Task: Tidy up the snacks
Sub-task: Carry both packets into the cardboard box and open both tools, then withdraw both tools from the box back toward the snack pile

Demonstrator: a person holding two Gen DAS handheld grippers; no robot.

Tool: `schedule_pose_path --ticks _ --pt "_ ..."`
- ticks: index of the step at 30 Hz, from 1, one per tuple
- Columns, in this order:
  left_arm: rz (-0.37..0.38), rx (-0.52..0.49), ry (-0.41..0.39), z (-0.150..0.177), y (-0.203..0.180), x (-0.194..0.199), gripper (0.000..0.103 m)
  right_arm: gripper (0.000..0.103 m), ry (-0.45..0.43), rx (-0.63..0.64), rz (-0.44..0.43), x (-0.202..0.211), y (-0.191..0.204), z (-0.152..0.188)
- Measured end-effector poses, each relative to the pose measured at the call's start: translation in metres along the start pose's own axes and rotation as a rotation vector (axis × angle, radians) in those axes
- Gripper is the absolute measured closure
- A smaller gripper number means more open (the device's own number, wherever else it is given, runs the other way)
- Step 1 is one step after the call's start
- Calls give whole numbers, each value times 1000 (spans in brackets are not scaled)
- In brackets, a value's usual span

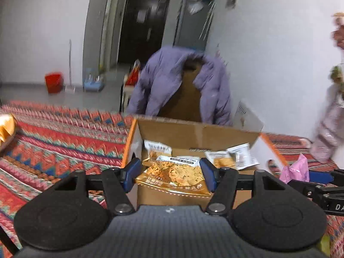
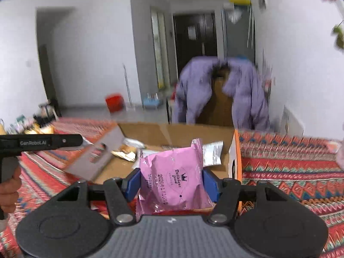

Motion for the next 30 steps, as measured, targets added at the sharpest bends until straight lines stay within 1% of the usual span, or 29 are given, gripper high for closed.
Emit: schedule_pose_path --ticks 2,4,6,7,9,10,12,13,18,22,25,30 --pt "-29 37 32 -1 13 -26 41 42 83 8 37 -39 -3 -5" --pt "-53 32 52 -3 21 -46 41 42 131 30 75 -67 -3 -6" --pt "-95 11 59 -6 26 -61 41 42 144 67 123 -88 2 -8" --pt "-104 3 64 -7 28 -67 41 42 147 85 142 -94 4 -8" --pt "-98 -4 93 -6 29 -79 36 38 163 69 166 -105 5 -7" --pt "-93 2 100 -6 30 -82 29 36 167 54 169 -110 4 -8" --pt "-80 17 101 -6 29 -81 27 33 172 31 163 -112 5 -9" --pt "-68 16 98 -6 28 -79 27 29 168 27 158 -113 5 -12" --pt "-64 -24 77 -15 22 -64 27 25 133 33 149 -99 2 -27" --pt "-62 -36 46 -28 18 -41 26 22 103 39 143 -74 2 -37" --pt "-49 -50 22 -34 11 -13 23 17 74 37 118 -48 2 -40" --pt "-17 -120 -28 -31 -6 44 17 8 14 14 76 9 -2 -36"
Point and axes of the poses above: each gripper's, at about its wrist camera, not at the fingertips, and x roughly against the way its jaws point, y to its left, z to its underside, the point moved 9 cm from there along -x, roughly the way its jaws point, and after that the axes turned 13 degrees about z, right-handed, at the moved point
